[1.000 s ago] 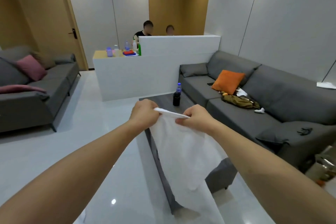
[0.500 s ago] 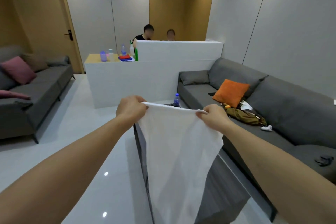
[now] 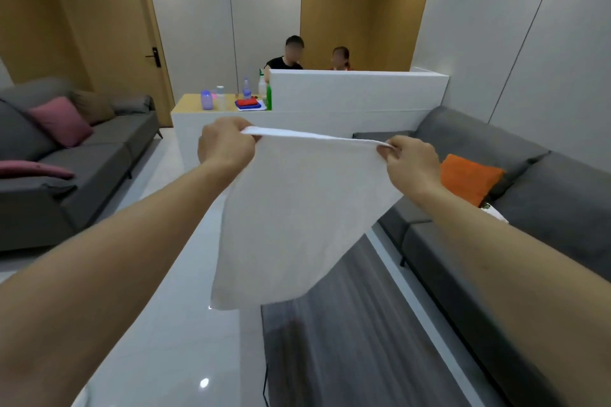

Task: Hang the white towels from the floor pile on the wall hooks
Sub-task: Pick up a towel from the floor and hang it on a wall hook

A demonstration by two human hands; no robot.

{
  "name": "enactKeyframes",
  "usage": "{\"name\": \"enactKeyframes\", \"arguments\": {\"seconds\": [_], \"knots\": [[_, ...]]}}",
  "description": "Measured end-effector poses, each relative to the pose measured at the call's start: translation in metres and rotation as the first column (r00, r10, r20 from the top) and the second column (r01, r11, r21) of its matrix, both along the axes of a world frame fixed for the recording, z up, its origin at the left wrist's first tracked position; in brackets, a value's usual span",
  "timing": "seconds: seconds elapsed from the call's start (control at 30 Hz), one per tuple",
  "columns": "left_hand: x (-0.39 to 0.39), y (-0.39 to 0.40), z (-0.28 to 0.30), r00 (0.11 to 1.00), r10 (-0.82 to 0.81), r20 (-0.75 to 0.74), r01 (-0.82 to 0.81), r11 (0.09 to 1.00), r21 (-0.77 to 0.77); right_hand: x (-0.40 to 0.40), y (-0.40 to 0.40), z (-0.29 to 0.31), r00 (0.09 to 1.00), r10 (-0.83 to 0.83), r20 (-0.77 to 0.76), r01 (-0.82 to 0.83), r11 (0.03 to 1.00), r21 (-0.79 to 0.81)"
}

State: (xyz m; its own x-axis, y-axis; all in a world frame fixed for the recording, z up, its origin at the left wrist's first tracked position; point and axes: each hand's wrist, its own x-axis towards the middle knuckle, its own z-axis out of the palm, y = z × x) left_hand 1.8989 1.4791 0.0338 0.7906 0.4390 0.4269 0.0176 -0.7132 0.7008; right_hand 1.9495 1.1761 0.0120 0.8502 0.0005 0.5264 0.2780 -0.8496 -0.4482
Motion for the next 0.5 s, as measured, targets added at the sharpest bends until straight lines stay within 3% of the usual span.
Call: {"name": "enactKeyframes", "arguments": {"seconds": [0.23, 0.37, 0.5], "knots": [[0.04, -0.01, -0.055, 0.983, 0.118, -0.143, -0.135, 0.985, -0.112, 0.087, -0.013, -0.048, 0.988, 0.146, -0.05, -0.147, 0.989, -0.026], [0.065, -0.024, -0.063, 0.968, 0.158, -0.193, -0.195, 0.962, -0.189, 0.127, -0.021, -0.047, 0.972, 0.216, -0.087, -0.218, 0.976, -0.01], [0.091, -0.04, -0.059, 0.971, 0.16, -0.176, -0.19, 0.966, -0.174, 0.161, -0.033, -0.038, 0.966, 0.24, -0.092, -0.241, 0.971, -0.003]]}}
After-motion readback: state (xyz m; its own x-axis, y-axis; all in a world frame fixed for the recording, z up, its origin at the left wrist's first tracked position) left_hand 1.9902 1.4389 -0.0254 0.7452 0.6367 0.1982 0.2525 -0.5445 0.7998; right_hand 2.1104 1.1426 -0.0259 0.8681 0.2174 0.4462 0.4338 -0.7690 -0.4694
